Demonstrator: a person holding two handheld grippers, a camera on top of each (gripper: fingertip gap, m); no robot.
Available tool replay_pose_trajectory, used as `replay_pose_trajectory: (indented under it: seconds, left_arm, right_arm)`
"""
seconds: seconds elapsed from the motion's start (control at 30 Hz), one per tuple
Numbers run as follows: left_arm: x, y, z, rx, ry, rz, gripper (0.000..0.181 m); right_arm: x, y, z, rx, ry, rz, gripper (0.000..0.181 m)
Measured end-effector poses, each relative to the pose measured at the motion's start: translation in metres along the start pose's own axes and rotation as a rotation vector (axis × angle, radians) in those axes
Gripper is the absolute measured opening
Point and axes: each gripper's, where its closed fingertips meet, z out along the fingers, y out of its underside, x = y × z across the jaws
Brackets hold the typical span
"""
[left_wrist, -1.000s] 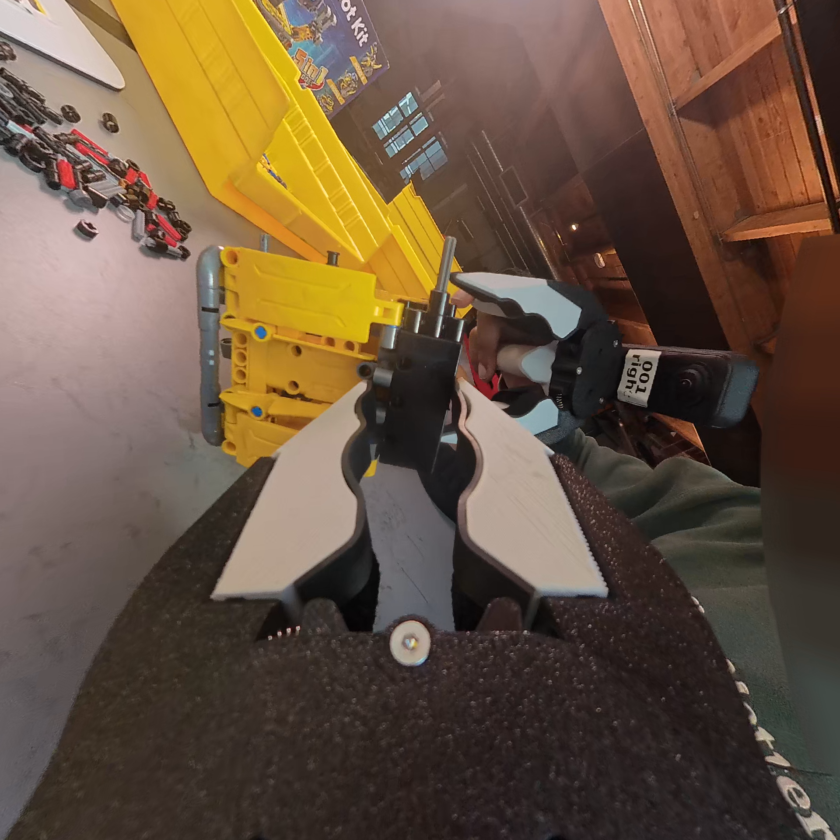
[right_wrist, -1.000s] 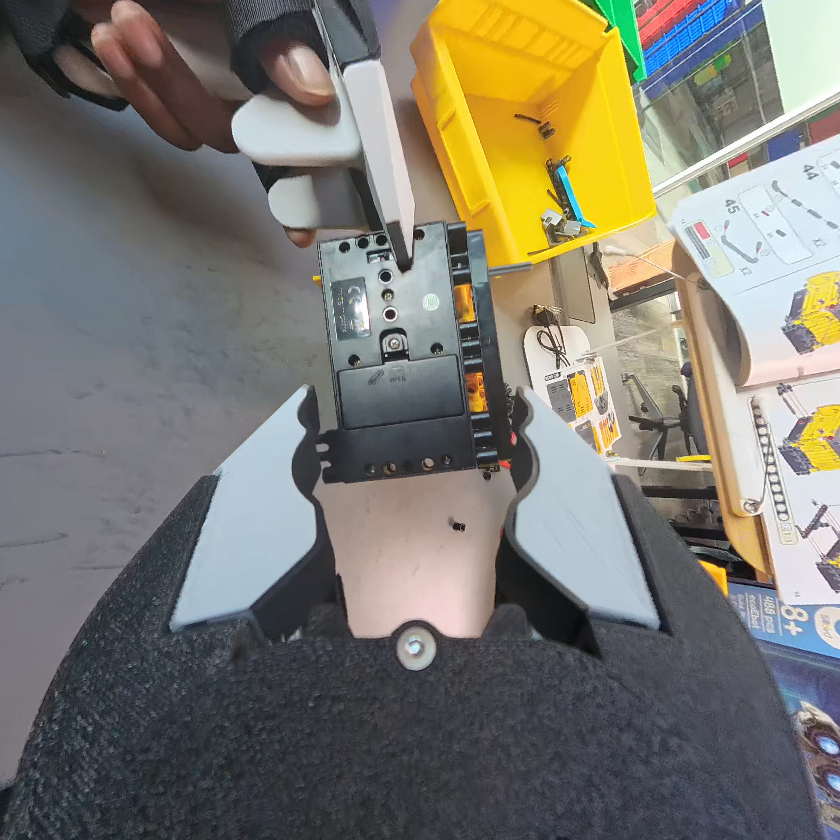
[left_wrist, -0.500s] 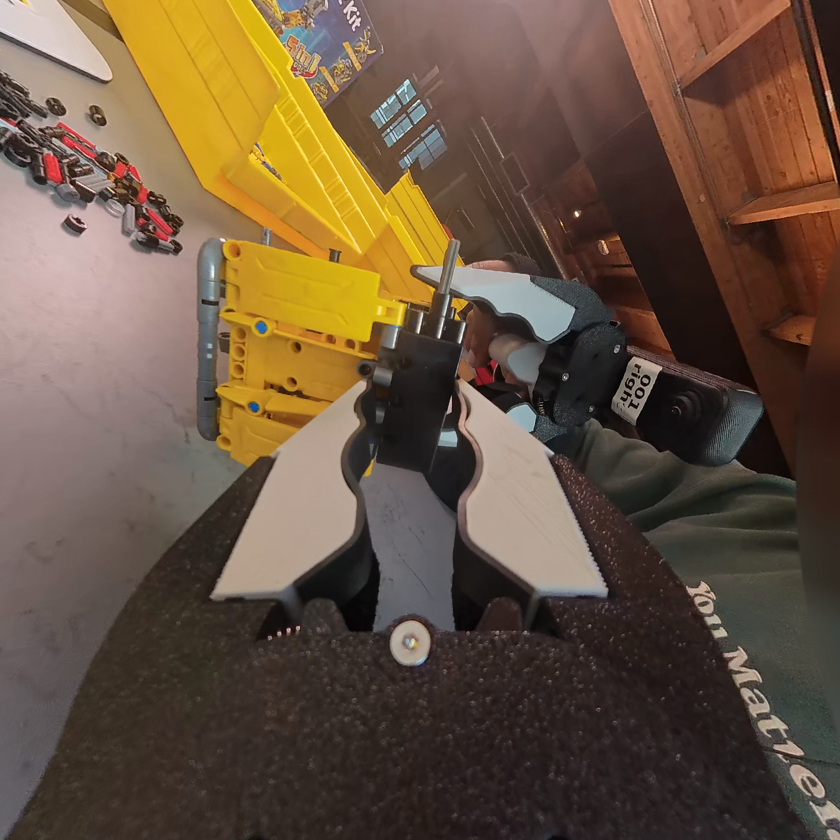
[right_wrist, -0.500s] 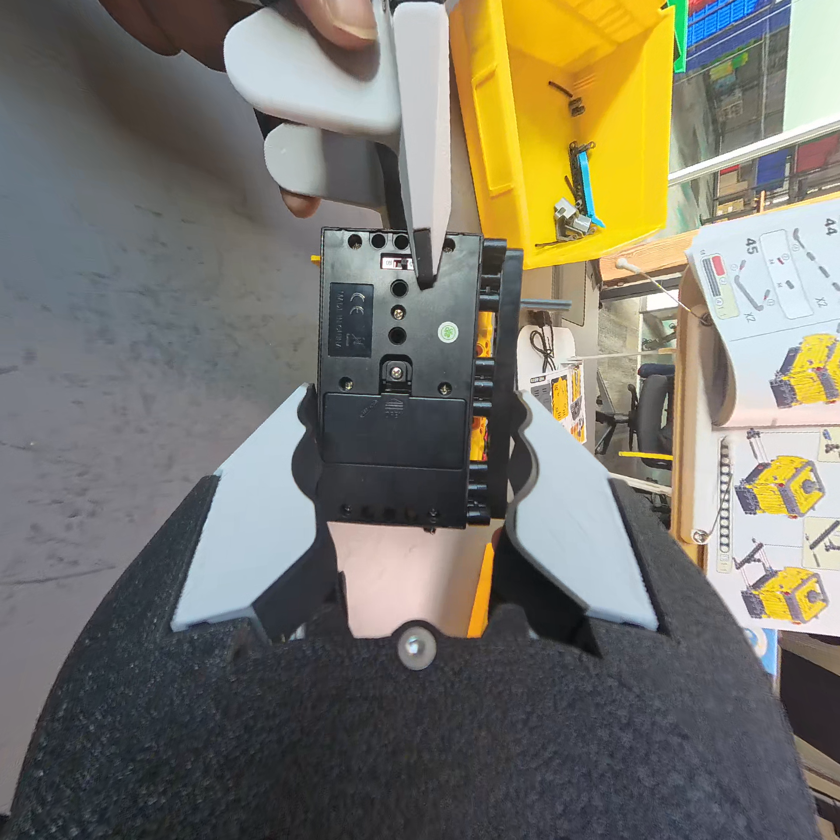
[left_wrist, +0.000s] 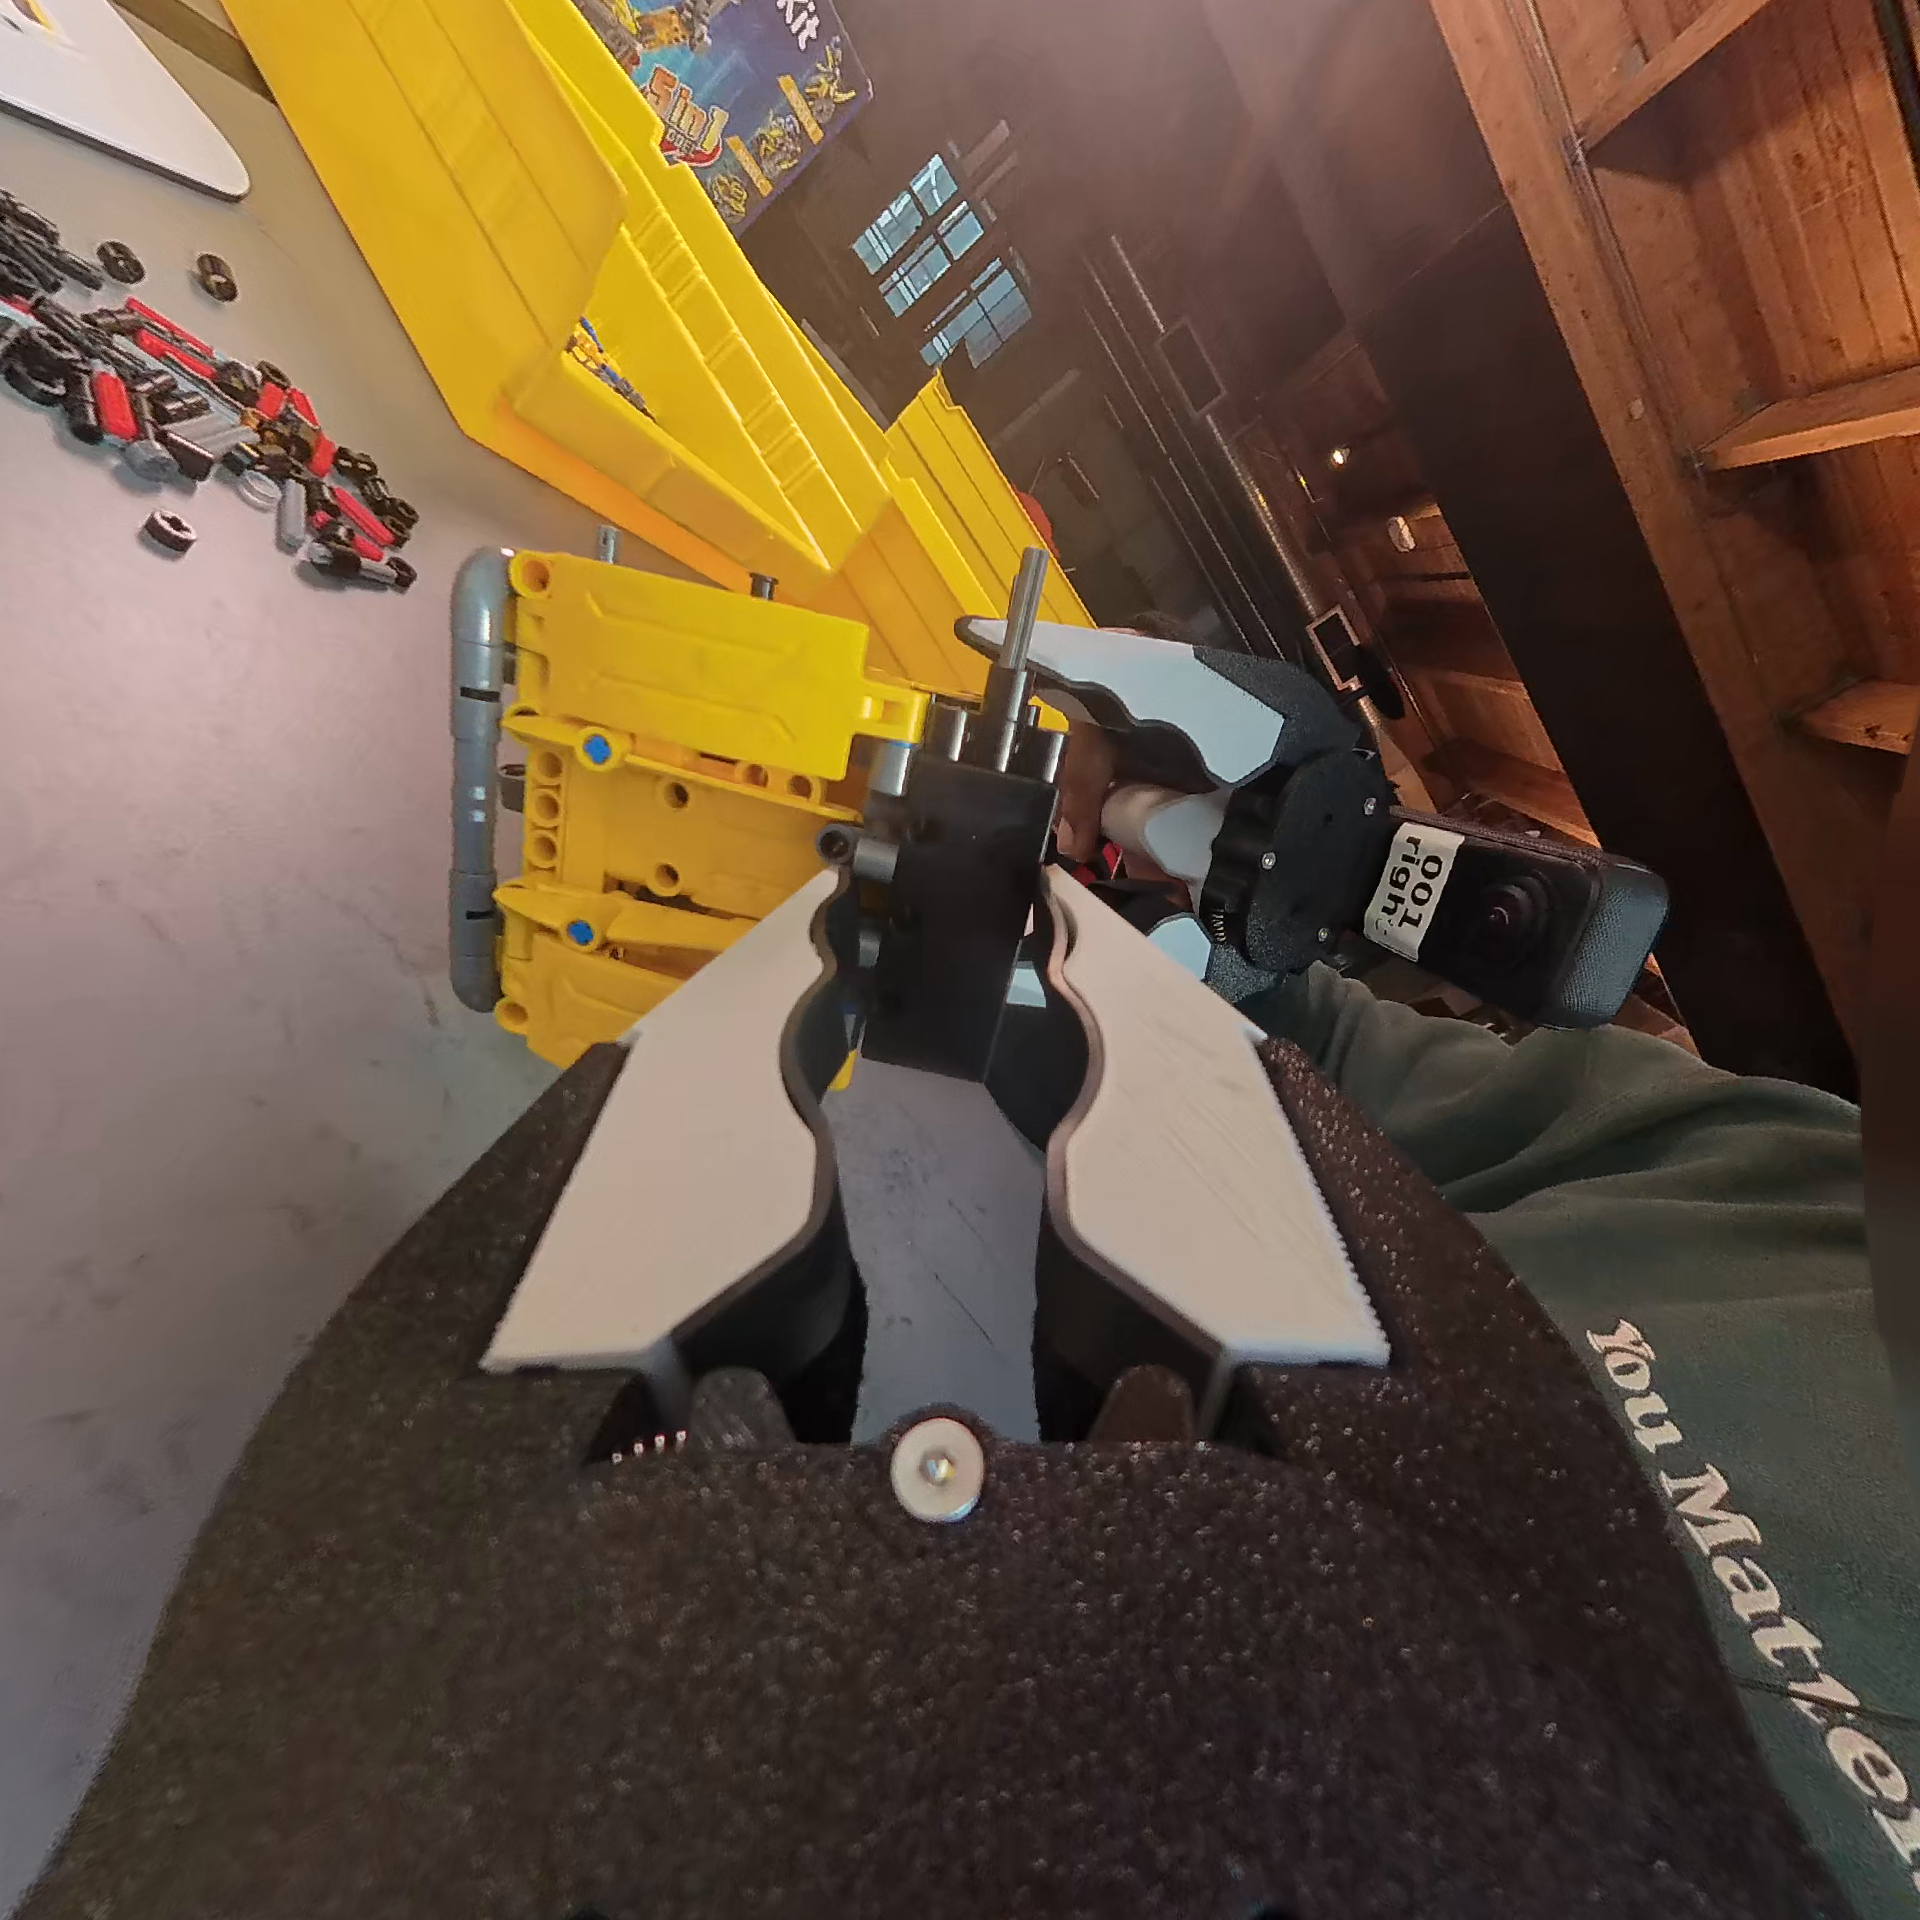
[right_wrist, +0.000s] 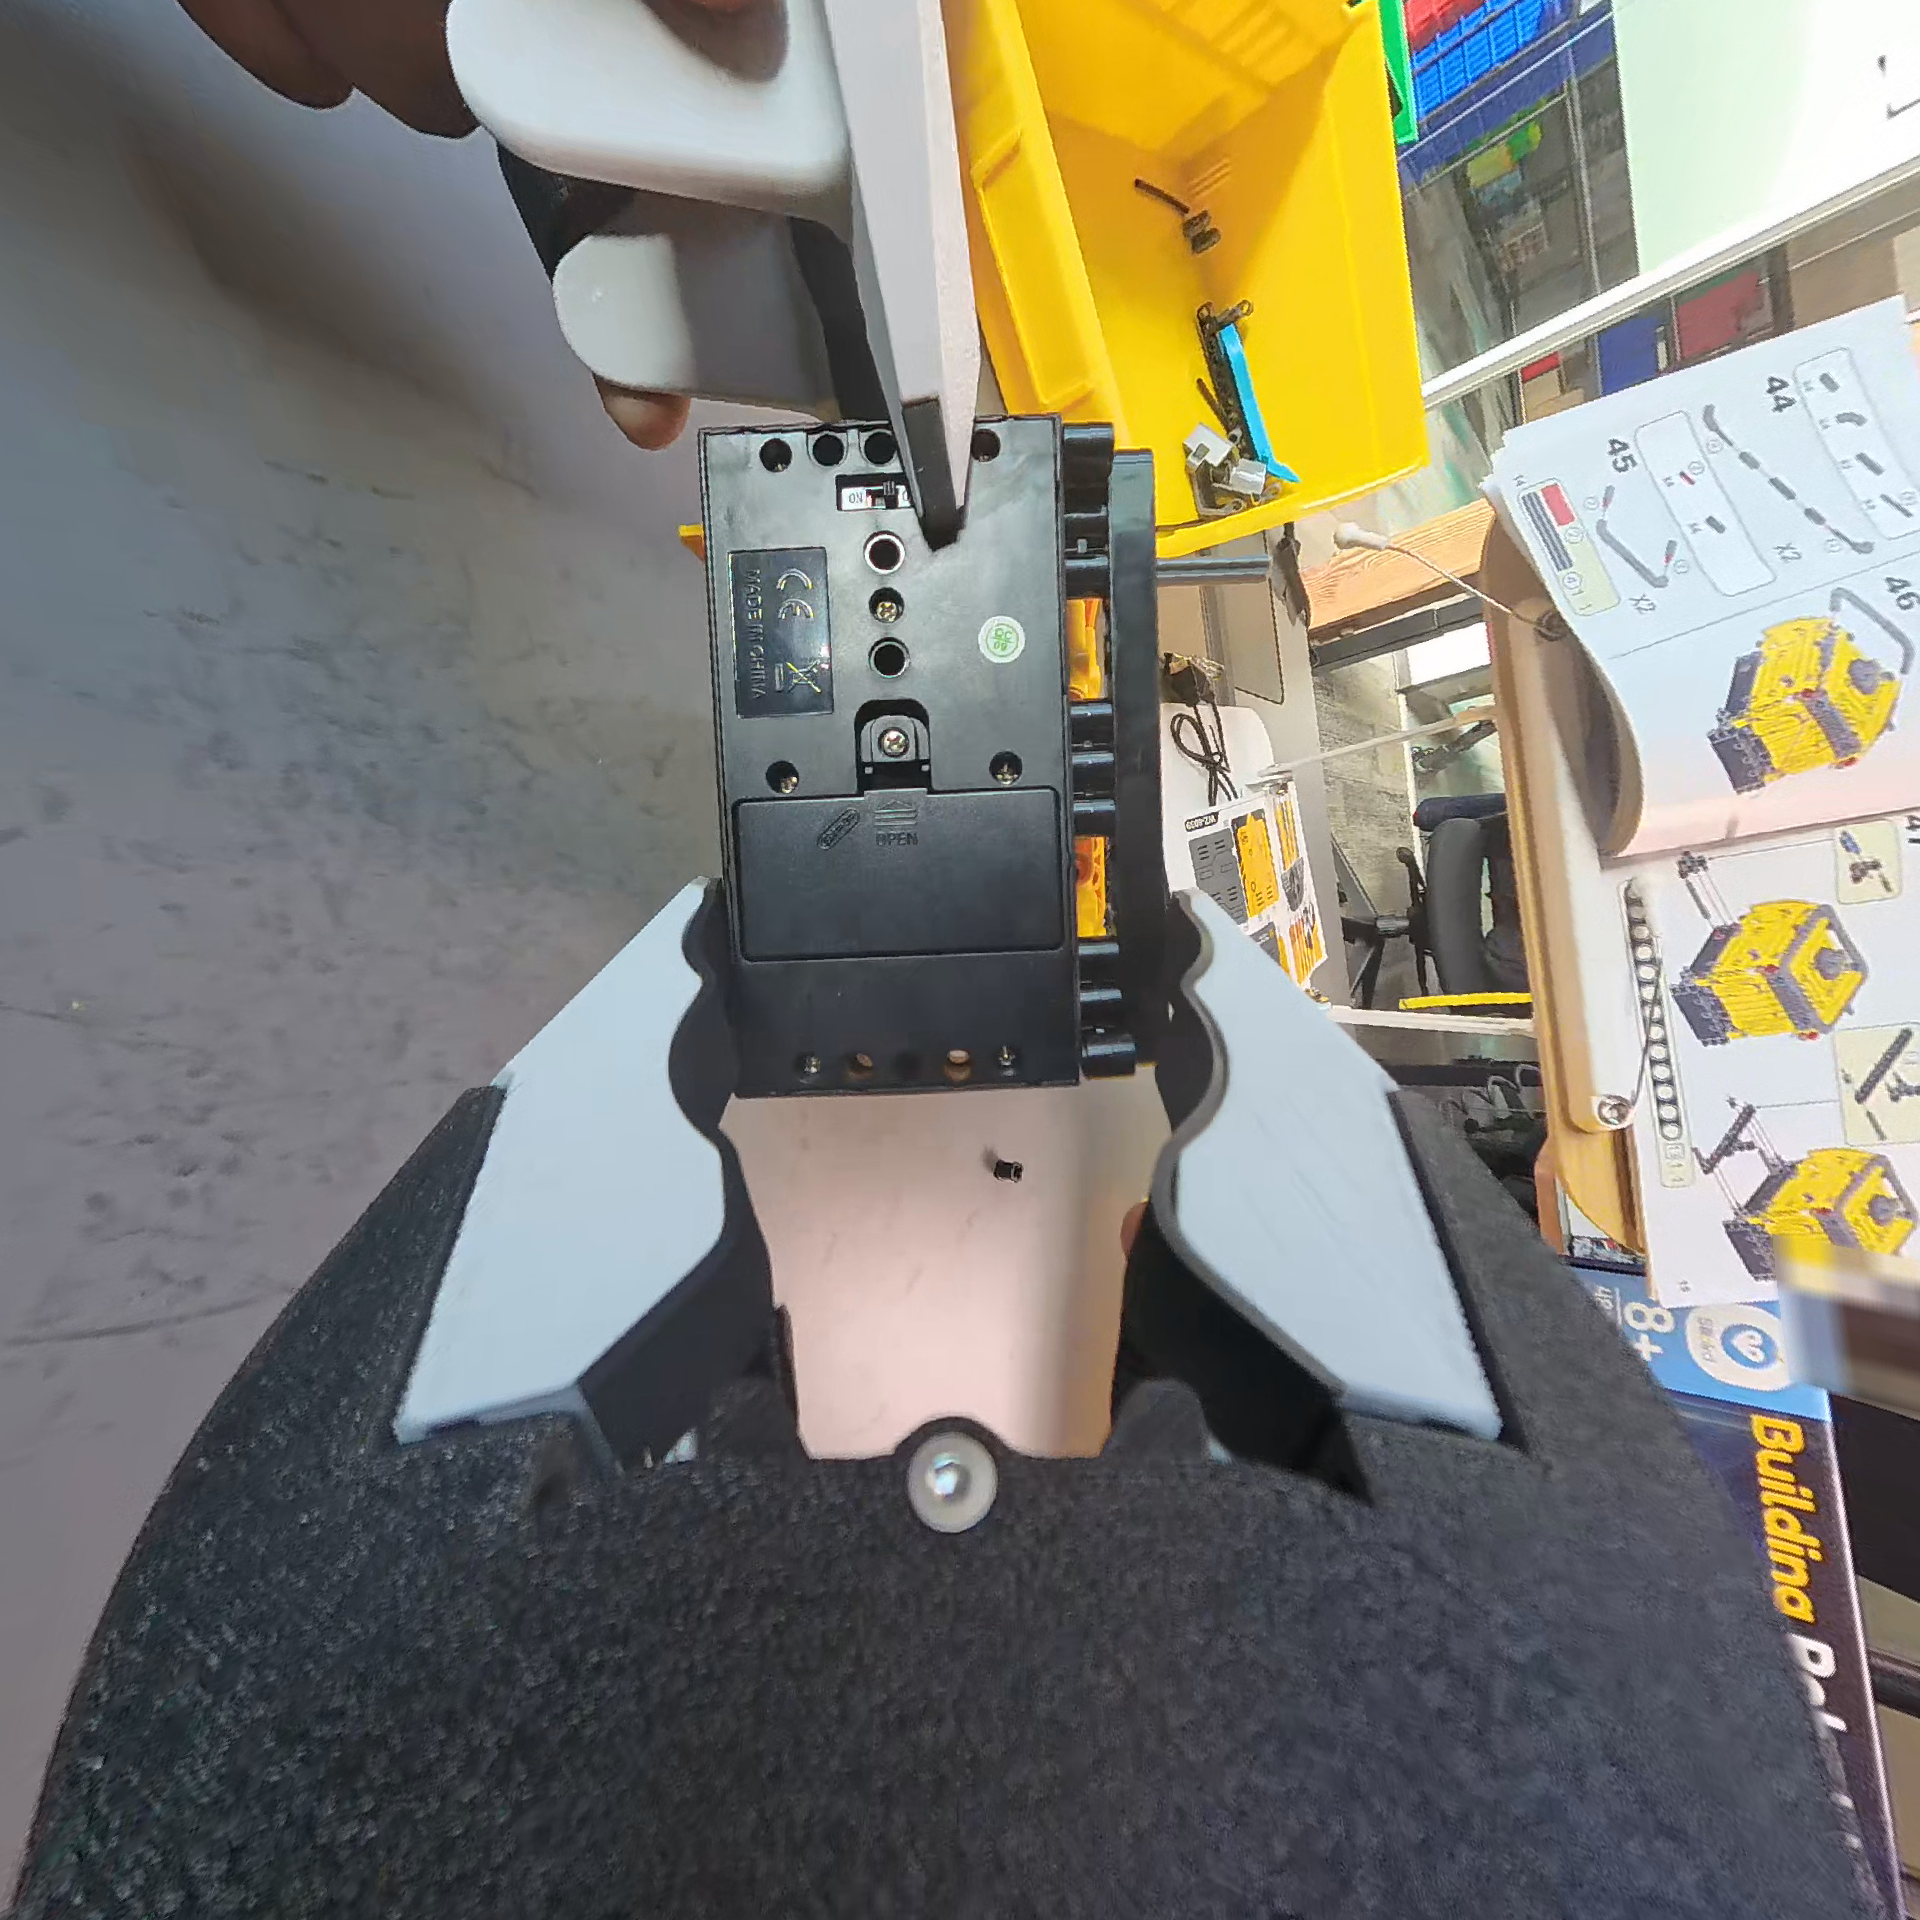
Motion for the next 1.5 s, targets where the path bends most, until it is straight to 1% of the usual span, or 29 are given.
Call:
replay_pose_trajectory:
  seconds: [0.1,0.2,0.27,0.33,0.4,0.43,0.47,0.53,0.57,0.6,0.67,0.73,0.8,0.9,1.0,1.17,1.27,1.33,1.37,1.5]
  left_arm:
    - [-0.001,-0.001,-0.001,-0.009,0.013,0.031,0.032]
    - [-0.002,0.003,-0.001,-0.056,0.012,0.133,0.032]
    - [-0.002,0.01,0.0,-0.107,0.008,0.202,0.032]
    - [-0.001,0.017,0.001,-0.162,-0.027,0.296,0.032]
    - [-0.004,0.03,0.001,-0.267,-0.081,0.429,0.033]
    - [-0.005,0.037,0.0,-0.321,-0.103,0.492,0.034]
    - [-0.005,0.04,-0.001,-0.355,-0.128,0.537,0.034]
    - [-0.007,0.046,-0.003,-0.404,-0.159,0.566,0.034]
    - [-0.008,0.052,-0.004,-0.443,-0.16,0.565,0.035]
    - [-0.01,0.06,-0.006,-0.493,-0.16,0.568,0.036]
    - [-0.02,0.073,-0.006,-0.575,-0.197,0.628,0.039]
    - [-0.022,0.075,-0.001,-0.575,-0.223,0.682,0.037]
    - [-0.023,0.074,0.002,-0.567,-0.229,0.689,0.037]
    - [-0.028,0.067,0.001,-0.528,-0.258,0.689,0.036]
    - [-0.034,0.057,-0.003,-0.485,-0.31,0.706,0.032]
    - [-0.035,0.057,-0.002,-0.47,-0.309,0.687,0.037]
    - [-0.035,0.057,0.0,-0.461,-0.309,0.687,0.039]
    - [-0.034,0.057,0.0,-0.457,-0.303,0.677,0.039]
    - [-0.034,0.057,0.0,-0.455,-0.3,0.674,0.039]
    - [-0.035,0.056,0.001,-0.441,-0.304,0.674,0.039]
  right_arm:
    - [0.001,-0.002,0.001,0.043,0.023,0.02,0.084]
    - [0.001,0.001,0.0,0.062,0.084,-0.03,0.085]
    - [-0.002,0.004,-0.006,0.093,0.092,-0.023,0.092]
    - [-0.007,0.007,-0.017,0.152,0.084,0.029,0.089]
    - [-0.009,0.009,-0.036,0.232,0.073,0.11,0.082]
    - [-0.005,0.012,-0.046,0.274,0.076,0.19,0.077]
    - [0.002,0.019,-0.055,0.304,0.078,0.294,0.076]
    - [0.017,0.043,-0.065,0.305,0.079,0.478,0.076]
    - [0.024,0.057,-0.067,0.289,0.086,0.537,0.072]
    - [0.028,0.071,-0.065,0.257,0.083,0.574,0.063]
    - [0.027,0.092,-0.054,0.174,0.033,0.606,0.048]
    - [0.022,0.107,-0.034,0.095,-0.044,0.632,0.037]
    - [0.023,0.118,-0.009,0.049,-0.099,0.664,0.022]
    - [0.023,0.134,0.029,-0.017,-0.184,0.7,0.021]
    - [0.018,0.147,0.052,-0.097,-0.266,0.702,0.021]
    - [0.018,0.153,0.064,-0.136,-0.314,0.74,0.021]
    - [0.017,0.156,0.067,-0.156,-0.341,0.751,0.014]
    - [0.018,0.155,0.068,-0.154,-0.353,0.749,0.012]
    - [0.017,0.155,0.068,-0.155,-0.359,0.744,0.007]
    - [0.015,0.152,0.068,-0.138,-0.383,0.712,0.006]
